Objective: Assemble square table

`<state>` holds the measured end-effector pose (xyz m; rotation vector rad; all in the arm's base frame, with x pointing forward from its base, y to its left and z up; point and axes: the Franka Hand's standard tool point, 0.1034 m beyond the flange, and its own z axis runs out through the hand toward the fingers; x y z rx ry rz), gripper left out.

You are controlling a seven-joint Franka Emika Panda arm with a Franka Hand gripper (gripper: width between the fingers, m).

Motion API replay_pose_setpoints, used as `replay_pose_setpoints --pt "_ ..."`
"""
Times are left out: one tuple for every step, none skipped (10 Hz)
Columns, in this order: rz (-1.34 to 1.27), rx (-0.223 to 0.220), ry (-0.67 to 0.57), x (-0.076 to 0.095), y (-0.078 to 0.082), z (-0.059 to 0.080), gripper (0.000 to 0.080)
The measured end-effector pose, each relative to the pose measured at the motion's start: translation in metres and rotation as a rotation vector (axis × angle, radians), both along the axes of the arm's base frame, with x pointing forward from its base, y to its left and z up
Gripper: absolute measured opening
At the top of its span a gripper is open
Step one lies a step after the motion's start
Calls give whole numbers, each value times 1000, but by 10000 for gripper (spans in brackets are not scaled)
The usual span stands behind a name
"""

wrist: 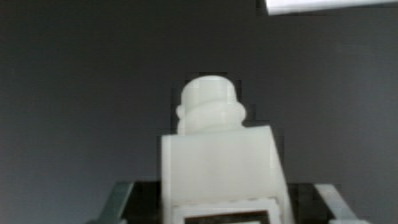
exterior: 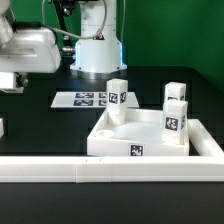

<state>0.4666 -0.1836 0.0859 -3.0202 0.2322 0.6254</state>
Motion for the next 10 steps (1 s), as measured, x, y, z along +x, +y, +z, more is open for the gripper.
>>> replay_pose_setpoints --pt "2 -6 -48 13 3 8 290" --pt "1 -19 -116 28 4 14 290" --pt "2 -29 -152 34 5 18 290" --pt "-5 -46 -208 37 2 17 290" --pt "-1 -65 -251 37 -1 16 290" --pt "4 -91 -317 40 -5 16 290" --pt "11 -116 -369 41 -8 16 290" --pt "9 -141 -427 42 -9 15 290" --pt "-41 -136 -420 46 7 15 290" --pt "-59 -132 -430 55 21 17 290"
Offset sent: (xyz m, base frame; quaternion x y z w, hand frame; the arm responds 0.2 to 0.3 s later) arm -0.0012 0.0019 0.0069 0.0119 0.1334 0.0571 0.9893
